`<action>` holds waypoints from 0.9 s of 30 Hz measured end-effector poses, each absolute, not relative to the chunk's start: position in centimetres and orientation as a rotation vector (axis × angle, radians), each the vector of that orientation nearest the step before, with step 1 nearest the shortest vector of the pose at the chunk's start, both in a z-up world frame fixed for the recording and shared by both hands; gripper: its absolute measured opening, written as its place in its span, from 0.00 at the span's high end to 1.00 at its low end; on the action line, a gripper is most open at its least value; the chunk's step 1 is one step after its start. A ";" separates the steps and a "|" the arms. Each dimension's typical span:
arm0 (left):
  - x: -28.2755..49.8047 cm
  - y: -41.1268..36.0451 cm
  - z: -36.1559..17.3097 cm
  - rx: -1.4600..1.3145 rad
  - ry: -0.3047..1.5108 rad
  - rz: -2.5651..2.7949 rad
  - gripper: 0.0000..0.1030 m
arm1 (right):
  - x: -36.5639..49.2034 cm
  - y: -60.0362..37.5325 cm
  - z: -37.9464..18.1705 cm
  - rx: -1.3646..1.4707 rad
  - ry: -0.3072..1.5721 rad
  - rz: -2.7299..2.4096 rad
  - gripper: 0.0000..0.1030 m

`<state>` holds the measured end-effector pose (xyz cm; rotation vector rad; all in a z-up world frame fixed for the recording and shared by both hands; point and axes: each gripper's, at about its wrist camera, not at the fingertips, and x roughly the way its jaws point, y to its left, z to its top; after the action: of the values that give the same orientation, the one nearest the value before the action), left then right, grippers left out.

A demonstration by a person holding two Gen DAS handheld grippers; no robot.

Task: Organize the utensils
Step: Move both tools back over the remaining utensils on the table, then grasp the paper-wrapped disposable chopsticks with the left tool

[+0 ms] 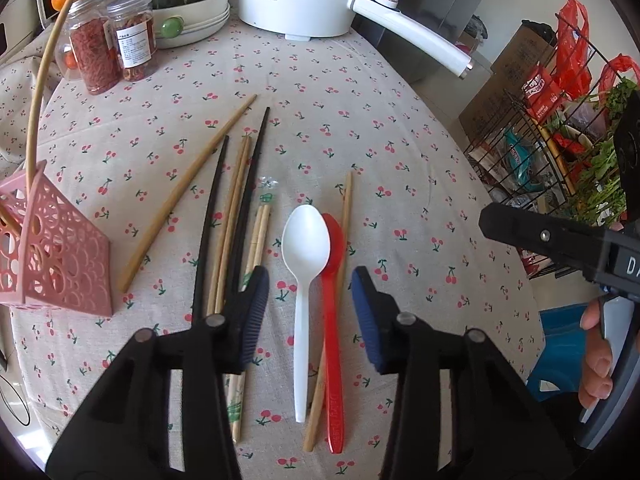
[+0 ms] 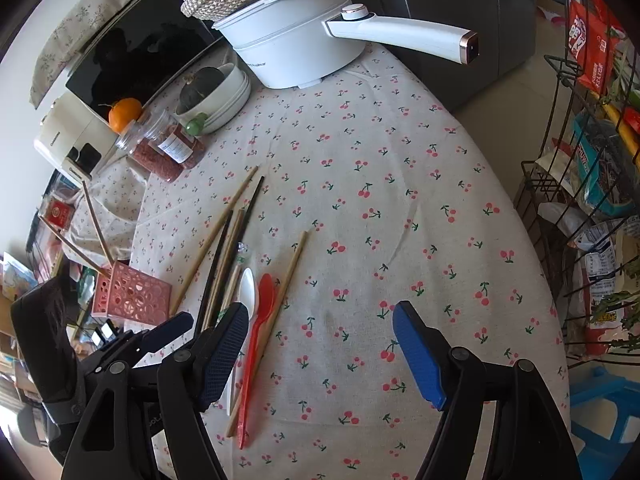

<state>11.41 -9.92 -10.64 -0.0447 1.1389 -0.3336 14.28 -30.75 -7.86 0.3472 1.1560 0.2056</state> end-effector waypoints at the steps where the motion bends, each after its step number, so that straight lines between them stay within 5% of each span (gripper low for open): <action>1: 11.7 -9.9 -10.9 -0.042 1.144 -0.332 0.71 | 14.3 -30.6 -7.9 0.344 1.160 0.205 0.26; 10: 13.5 -9.3 -12.9 -0.057 1.180 -0.297 0.86 | 14.5 -30.5 -8.8 0.335 1.188 0.193 0.26; 27: 14.7 -9.6 -13.3 0.001 1.187 -0.246 0.87 | 15.3 -31.1 -9.6 0.347 1.210 0.173 0.26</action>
<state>14.73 -9.57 -13.32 0.0009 1.1874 -0.2465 15.29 -31.07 -9.60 0.3472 1.2102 0.1728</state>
